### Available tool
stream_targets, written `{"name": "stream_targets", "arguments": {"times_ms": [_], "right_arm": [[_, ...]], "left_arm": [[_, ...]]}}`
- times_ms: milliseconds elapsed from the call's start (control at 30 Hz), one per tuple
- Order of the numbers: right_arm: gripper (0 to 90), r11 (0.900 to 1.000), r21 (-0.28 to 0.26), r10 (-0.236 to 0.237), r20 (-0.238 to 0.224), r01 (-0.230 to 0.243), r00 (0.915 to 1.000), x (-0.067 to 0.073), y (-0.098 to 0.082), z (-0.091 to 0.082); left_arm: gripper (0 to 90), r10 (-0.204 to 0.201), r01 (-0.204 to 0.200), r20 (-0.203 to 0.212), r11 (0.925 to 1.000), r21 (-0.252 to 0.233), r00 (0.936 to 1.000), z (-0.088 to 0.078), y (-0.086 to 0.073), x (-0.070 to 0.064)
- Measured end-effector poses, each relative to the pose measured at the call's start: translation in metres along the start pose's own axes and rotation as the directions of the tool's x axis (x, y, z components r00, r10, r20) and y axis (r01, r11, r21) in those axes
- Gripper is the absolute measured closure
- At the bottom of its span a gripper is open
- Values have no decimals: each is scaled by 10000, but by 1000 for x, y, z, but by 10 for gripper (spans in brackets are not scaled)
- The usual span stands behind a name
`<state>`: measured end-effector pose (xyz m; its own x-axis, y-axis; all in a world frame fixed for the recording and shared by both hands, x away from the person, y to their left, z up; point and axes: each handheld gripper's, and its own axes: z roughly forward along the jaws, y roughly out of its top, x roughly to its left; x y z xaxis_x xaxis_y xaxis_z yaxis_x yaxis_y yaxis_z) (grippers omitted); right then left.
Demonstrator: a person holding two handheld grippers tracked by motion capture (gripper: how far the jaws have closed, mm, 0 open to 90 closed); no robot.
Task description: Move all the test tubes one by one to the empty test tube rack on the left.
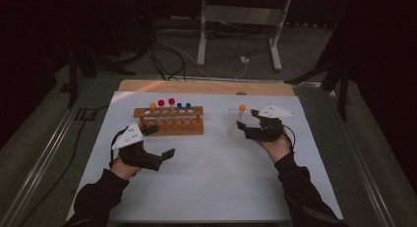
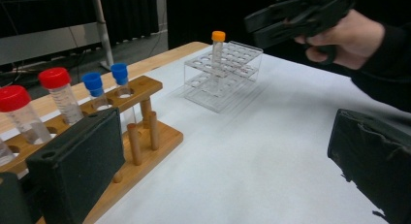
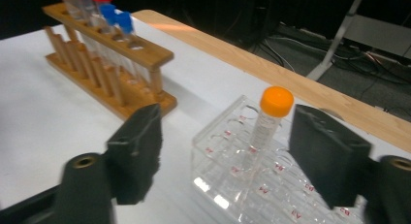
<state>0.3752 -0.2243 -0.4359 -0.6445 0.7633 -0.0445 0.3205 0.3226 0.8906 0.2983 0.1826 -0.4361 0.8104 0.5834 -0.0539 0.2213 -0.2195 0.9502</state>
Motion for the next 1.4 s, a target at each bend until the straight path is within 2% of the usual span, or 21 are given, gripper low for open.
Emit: {"name": "stream_targets", "arguments": {"times_ms": [100, 167, 300, 400, 667, 833, 900, 1067, 1200, 1400], "right_arm": [[368, 9997, 223, 48, 409, -57, 9992, -5, -2, 10], [406, 9991, 337, 246, 608, -267, 9978, -8, -4, 16], [474, 9954, 625, 689, 622, -728, 9957, -15, -6, 28], [515, 9928, 818, 805, 905, -879, 9926, -17, -7, 35], [598, 9843, 1035, 1344, 858, -1430, 9872, -26, -11, 51], [673, 9843, 1074, 1317, 848, -1404, 9877, -25, -12, 56], [735, 9851, 1010, 1302, 896, -1390, 9874, -25, -12, 56], [744, 9863, 758, 1402, 863, -1468, 9864, -26, -7, 50], [746, 9922, 593, 1048, 846, -1100, 9909, -24, 5, 40], [746, 9981, 58, 611, 806, -618, 9949, -22, 28, 17]], "left_arm": [[6, 32, -32, 61, 10000, 10, 10000, 0, -1, -1], [6, 17, -17, 79, 10000, -2, 10000, 1, -1, -1], [6, 32, -33, 142, 10000, 48, 9999, 1, -2, -1], [6, 23, -23, 152, 10000, 4, 9999, 0, -2, -1], [6, 16, -17, 219, 10000, 39, 9998, 1, -2, -1], [6, 24, -25, 171, 10000, 38, 9999, 0, -2, 0], [6, -26, 26, 183, 10000, 26, 9998, 0, -2, 0], [6, -95, 92, 282, 9999, 111, 9996, 0, -2, 1], [6, -55, 53, 276, 10000, 84, 9996, 0, 0, -1], [7, 2, -5, 268, 10000, 90, 9996, 0, 5, -3]]}}
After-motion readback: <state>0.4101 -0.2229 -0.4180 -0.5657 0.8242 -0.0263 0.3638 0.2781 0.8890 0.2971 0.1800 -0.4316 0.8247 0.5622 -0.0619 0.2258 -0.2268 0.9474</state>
